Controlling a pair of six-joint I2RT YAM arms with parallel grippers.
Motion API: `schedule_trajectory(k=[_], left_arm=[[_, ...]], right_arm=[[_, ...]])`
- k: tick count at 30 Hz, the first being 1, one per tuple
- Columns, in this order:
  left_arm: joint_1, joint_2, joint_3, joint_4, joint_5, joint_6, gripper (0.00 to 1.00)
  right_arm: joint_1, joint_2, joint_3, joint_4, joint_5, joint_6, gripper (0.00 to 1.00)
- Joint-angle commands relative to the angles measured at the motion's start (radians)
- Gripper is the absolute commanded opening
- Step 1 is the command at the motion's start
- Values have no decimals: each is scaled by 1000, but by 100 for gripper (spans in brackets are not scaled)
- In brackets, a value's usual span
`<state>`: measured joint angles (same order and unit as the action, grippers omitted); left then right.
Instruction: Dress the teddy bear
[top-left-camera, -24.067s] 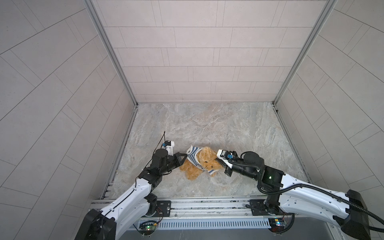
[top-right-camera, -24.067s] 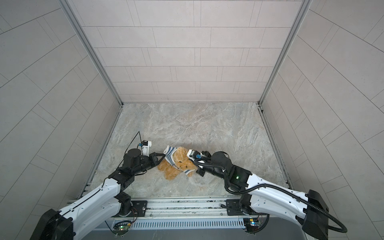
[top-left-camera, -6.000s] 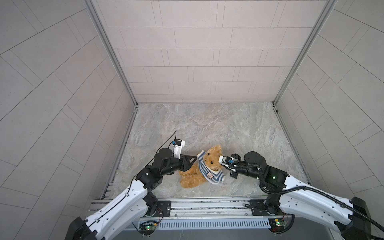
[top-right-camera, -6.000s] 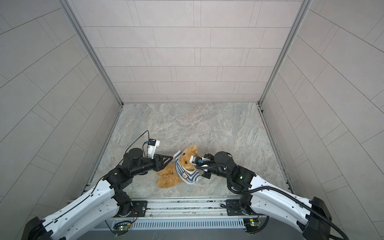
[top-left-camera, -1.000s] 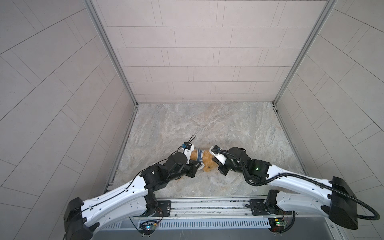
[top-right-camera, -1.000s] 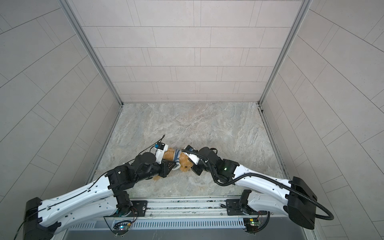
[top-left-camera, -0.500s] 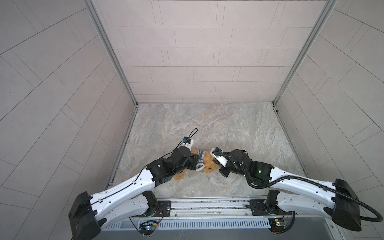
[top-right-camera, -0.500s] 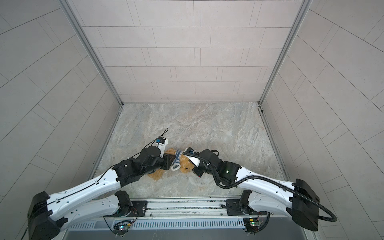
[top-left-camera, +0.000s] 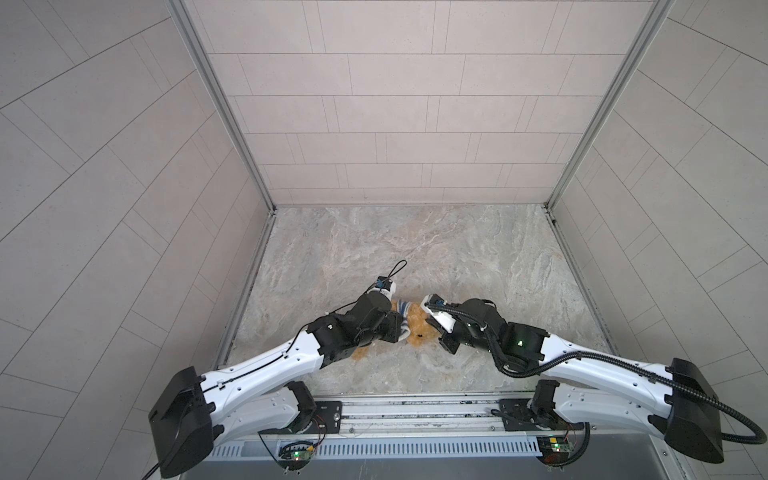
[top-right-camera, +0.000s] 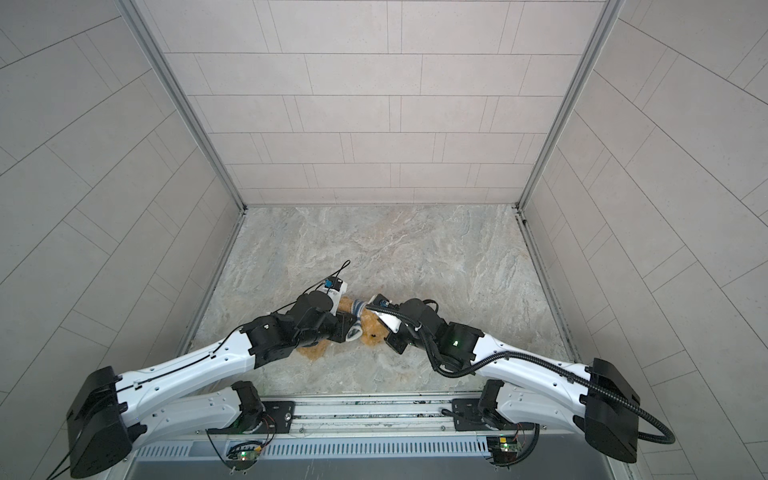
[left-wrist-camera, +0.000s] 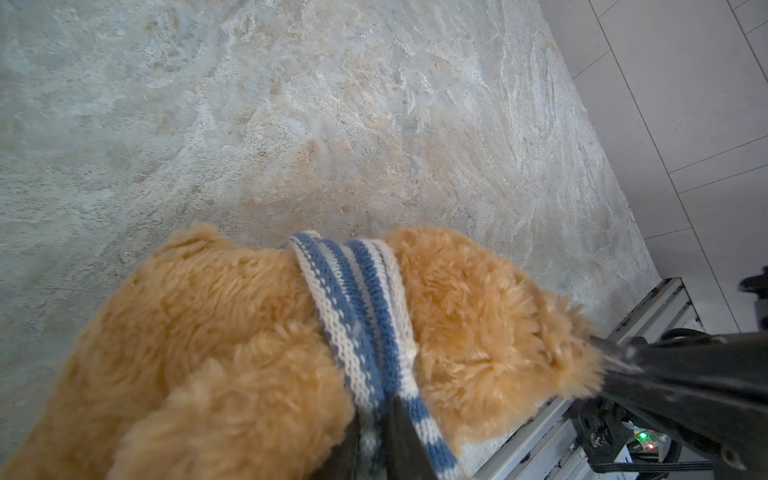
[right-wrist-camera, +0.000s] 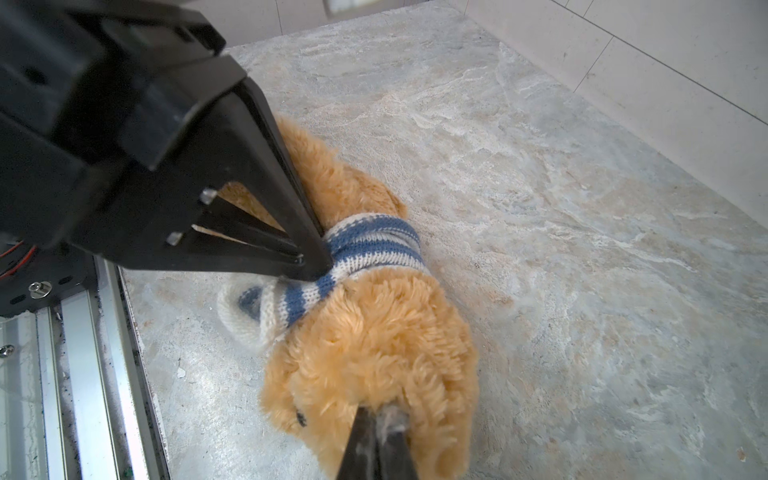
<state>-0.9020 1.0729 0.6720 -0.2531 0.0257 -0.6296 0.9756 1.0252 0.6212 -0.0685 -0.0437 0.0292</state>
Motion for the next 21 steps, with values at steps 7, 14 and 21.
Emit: schedule_trajectory(k=[7, 14, 21], left_arm=[[15, 22, 22, -26, -6, 41, 23], [42, -34, 6, 38, 59, 36, 3], [128, -109, -39, 78, 153, 15, 0]], right_arm=[[8, -40, -27, 21, 28, -13, 0], [7, -44, -23, -7, 60, -22, 0], [6, -68, -55, -5, 125, -19, 0]])
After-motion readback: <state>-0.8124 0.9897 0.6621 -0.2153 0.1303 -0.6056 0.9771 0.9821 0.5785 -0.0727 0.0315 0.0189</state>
